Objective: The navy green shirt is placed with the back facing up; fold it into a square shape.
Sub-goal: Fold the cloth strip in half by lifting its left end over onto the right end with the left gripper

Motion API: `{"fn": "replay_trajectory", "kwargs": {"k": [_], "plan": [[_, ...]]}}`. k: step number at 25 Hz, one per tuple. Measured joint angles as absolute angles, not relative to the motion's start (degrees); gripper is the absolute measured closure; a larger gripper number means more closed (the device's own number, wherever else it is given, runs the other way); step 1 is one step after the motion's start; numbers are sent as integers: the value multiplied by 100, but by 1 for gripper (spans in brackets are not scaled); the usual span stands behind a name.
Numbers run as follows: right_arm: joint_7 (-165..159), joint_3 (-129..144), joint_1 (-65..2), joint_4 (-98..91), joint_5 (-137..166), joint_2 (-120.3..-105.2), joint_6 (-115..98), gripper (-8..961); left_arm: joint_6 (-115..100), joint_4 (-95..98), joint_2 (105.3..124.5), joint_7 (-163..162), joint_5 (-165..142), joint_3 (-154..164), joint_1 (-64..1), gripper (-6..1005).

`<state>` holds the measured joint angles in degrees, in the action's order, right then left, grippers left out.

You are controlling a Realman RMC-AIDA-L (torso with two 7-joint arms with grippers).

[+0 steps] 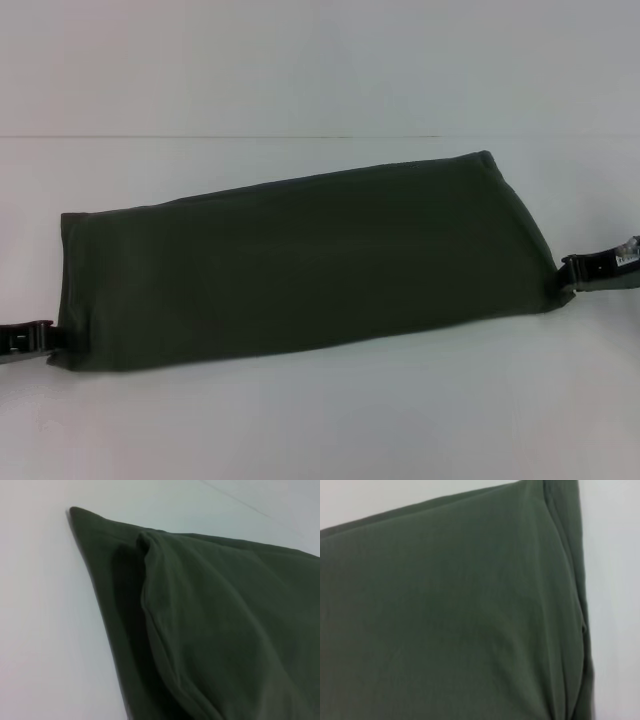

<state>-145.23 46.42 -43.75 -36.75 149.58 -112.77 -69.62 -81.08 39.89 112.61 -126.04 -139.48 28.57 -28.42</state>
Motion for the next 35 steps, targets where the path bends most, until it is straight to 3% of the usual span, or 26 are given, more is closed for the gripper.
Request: {"fn": "replay_trajectory", "kwargs": {"k": [3,10,21,35], "plan": [[-14430,4612,-4357,-3692,14944,-11234,-7244,938,-8273,4000,11186,-12604,-13948,2856,-2850,975],[-13985,4219,-4182,-3907,14859,-11179,-8408,919,-8872,4019,10934,-12654,-14381,2840,-3021,975],[-13138,4001,-3574,-4094,14674,-11290,-9924,889,-9407,4047,10819,-12791,-14706,2811,-3098,975],[-12598,4061,-3098,-4048,14665,-11362,-10276,851,-10026,4092,10689,-12937,-15084,2712,-3060,975]]}}
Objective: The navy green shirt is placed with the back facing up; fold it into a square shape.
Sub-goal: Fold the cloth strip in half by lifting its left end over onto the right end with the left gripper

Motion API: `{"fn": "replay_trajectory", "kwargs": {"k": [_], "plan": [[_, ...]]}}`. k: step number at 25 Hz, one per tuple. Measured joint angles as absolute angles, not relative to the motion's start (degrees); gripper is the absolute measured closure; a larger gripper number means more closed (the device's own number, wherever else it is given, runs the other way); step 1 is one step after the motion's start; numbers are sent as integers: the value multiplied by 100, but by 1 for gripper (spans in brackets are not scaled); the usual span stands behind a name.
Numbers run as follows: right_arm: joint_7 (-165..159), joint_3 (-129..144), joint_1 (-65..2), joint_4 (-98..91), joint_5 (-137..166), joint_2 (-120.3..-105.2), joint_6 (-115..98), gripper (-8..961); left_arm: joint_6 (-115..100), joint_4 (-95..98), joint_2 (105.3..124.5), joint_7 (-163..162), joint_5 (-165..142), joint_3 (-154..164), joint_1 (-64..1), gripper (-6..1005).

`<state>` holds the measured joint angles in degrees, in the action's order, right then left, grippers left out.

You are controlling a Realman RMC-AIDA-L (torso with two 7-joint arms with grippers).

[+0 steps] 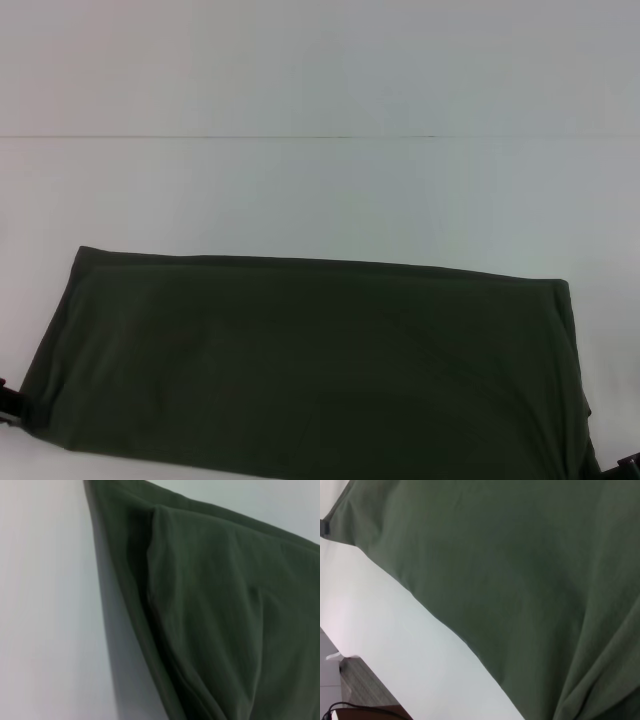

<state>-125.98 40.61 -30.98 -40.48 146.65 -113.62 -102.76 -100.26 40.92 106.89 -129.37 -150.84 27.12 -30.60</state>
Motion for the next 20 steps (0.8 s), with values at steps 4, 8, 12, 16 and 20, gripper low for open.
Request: {"fn": "replay_trajectory", "kwargs": {"k": [4,8,12,16,20], "plan": [[-12575,4053,-3100,-4077,14665,-11380,-10259,841,-9988,4114,10687,-12946,-15090,2600,-3032,975],[-12557,4052,-3153,-4085,14658,-11397,-10249,830,-9921,4114,10687,-12946,-15091,2570,-3008,975],[-12637,4062,-3218,-4089,14721,-11387,-10233,819,-9897,4114,10699,-12946,-15091,2568,-2998,975],[-12700,4029,-3240,-4095,14865,-11365,-10232,808,-9829,4113,10702,-12966,-15090,2554,-2997,975],[-12705,3827,-3242,-4096,14839,-11270,-10322,771,-9742,4113,10695,-13008,-15089,2506,-2997,974]]}}
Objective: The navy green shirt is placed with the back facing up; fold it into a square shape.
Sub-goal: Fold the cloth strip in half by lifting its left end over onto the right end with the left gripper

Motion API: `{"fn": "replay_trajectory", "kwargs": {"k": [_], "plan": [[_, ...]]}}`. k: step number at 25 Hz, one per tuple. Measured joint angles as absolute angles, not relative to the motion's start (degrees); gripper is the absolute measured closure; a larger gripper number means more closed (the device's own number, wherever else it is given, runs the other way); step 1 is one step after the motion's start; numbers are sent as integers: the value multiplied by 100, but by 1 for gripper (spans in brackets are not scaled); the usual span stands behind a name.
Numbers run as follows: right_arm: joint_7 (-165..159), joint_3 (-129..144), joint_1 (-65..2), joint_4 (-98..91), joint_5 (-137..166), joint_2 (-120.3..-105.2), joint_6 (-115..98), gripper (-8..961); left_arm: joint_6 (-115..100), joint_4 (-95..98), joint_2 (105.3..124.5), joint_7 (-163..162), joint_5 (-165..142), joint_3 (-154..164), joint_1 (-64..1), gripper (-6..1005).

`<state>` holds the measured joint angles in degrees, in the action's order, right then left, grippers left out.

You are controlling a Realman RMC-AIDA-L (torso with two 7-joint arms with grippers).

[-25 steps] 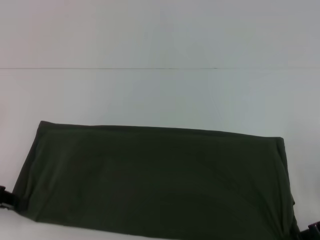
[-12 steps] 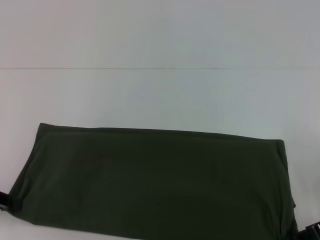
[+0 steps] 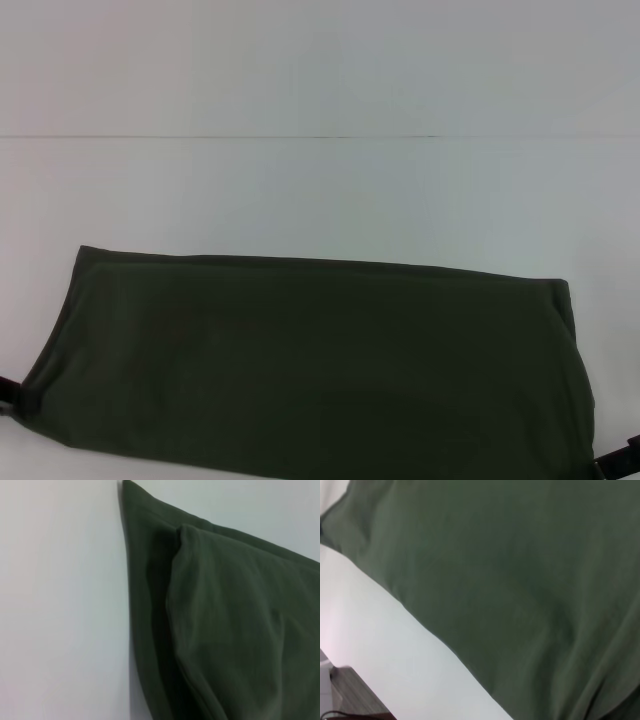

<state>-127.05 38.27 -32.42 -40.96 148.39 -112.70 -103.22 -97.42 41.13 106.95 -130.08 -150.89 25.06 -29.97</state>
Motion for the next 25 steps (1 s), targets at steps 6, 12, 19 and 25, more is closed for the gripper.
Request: {"fn": "replay_trajectory", "kwargs": {"k": [6,12,19,25], "plan": [[-12789,3598,-3243,-4223,14836,-11092,-10468,598,-9658,4113,10687,-13032,-15093,2482,-2997,971],[-12630,2934,-3241,-4499,14744,-10873,-10955,386,-9660,4145,10639,-13127,-15115,2311,-2992,968],[-12040,2492,-3060,-4788,13552,-10772,-11365,81,-9740,4221,10625,-13288,-15156,2276,-2977,859],[-10643,2481,-3022,-4612,12620,-11083,-11348,48,-9658,4485,10639,-13472,-15121,1770,-2934,617]]}}
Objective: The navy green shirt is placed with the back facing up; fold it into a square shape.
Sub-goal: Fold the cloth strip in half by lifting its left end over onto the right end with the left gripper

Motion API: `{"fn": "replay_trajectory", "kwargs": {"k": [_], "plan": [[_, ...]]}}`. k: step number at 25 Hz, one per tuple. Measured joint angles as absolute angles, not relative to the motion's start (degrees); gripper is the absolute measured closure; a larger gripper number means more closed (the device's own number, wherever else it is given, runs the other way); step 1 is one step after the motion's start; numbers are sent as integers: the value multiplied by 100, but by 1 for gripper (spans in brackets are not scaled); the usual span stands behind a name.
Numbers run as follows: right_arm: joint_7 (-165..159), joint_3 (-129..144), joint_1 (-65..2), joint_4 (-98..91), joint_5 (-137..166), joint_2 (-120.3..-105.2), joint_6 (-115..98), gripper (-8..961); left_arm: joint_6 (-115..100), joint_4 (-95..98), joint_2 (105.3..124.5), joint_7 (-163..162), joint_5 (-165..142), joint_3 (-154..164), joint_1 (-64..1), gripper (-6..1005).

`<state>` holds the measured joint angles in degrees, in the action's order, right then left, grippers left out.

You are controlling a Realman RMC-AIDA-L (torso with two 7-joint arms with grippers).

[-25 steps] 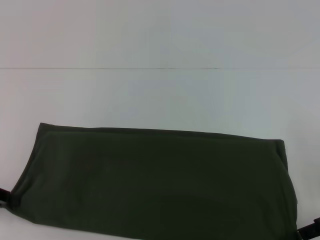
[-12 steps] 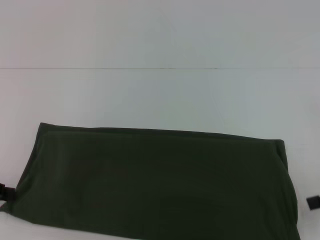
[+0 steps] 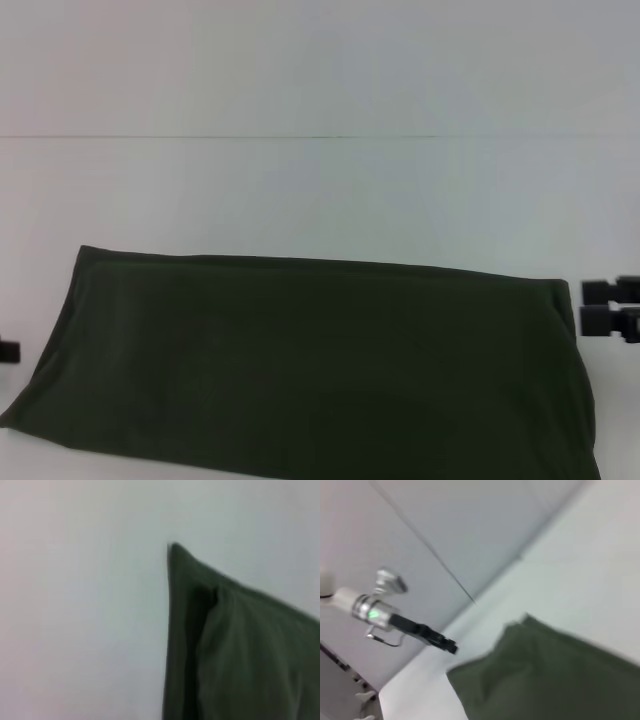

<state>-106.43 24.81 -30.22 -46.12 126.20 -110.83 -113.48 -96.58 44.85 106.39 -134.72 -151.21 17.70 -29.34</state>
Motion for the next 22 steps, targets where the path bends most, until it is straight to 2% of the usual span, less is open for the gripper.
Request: {"fn": "replay_trajectory", "kwargs": {"k": [2,4,8,20,22], "plan": [[-9912,2475,-3004,-4505,12441,-11280,-11281,49,-9648,4488,10620,-13456,-15092,1441,-2948,538],[-8982,2473,-2993,-4376,12340,-11541,-11121,50,-9662,4459,10605,-13440,-15000,1220,-2968,460],[-7460,2580,-2983,-4145,12317,-11981,-10565,52,-9732,4412,10617,-13463,-14744,1163,-2973,434],[-4545,3030,-3526,-1725,12220,-12036,-8385,54,-10105,3964,10743,-13673,-14529,1786,-3342,416],[-4404,3018,-3559,-1605,12218,-12036,-8233,54,-10010,3687,10752,-13691,-14550,1823,-3471,351]]}}
